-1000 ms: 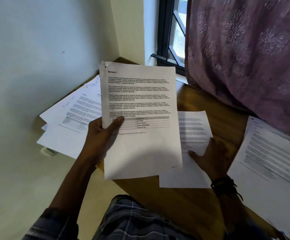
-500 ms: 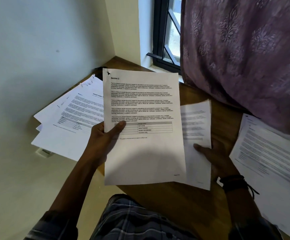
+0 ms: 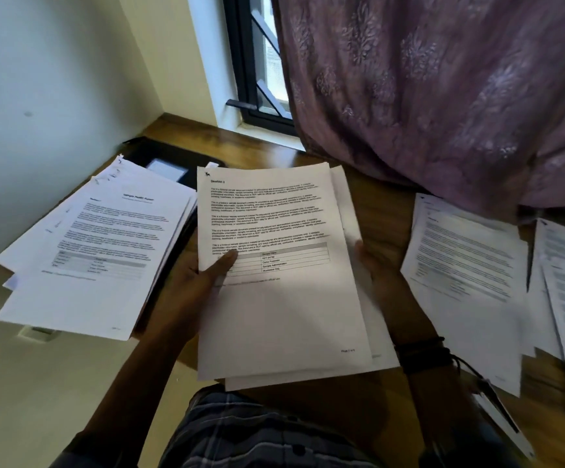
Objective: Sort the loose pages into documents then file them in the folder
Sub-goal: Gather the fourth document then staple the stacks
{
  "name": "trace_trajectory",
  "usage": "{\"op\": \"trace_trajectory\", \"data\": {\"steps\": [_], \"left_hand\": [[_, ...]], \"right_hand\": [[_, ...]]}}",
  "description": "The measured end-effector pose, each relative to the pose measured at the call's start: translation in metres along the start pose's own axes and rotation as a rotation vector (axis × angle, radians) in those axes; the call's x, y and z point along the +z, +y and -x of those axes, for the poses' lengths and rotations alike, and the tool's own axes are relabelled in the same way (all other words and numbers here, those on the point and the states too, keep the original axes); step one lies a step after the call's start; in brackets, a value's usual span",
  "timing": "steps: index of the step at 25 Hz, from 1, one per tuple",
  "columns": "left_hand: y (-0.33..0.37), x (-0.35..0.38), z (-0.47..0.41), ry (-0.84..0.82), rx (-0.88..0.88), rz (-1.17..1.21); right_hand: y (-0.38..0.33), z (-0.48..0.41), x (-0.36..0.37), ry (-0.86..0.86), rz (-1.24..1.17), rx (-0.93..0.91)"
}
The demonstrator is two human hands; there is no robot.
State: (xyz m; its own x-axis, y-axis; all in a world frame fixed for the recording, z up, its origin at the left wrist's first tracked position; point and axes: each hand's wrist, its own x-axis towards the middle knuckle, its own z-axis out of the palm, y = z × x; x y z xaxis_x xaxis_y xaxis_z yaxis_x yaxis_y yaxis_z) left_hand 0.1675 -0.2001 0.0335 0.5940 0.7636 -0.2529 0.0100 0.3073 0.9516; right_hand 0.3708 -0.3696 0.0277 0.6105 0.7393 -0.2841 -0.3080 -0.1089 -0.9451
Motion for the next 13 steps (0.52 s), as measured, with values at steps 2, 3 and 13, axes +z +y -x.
{"op": "trace_trajectory", "data": {"steps": [2, 3, 13], "left_hand": [[-0.002, 0.013, 0.001, 0.001, 0.006, -0.051], [-0.003, 0.018, 0.001, -0.003, 0.029, -0.085], [-0.005, 0.061, -0.007, -0.132, 0.331, -0.230]], "right_hand": [[0.001, 0.010, 0.002, -0.079, 0.021, 0.026], [0.000, 0.014, 0.006, -0.089, 0.093, 0.012], [0.009, 0.035, -0.025, 0.211, 0.457, -0.324]]}}
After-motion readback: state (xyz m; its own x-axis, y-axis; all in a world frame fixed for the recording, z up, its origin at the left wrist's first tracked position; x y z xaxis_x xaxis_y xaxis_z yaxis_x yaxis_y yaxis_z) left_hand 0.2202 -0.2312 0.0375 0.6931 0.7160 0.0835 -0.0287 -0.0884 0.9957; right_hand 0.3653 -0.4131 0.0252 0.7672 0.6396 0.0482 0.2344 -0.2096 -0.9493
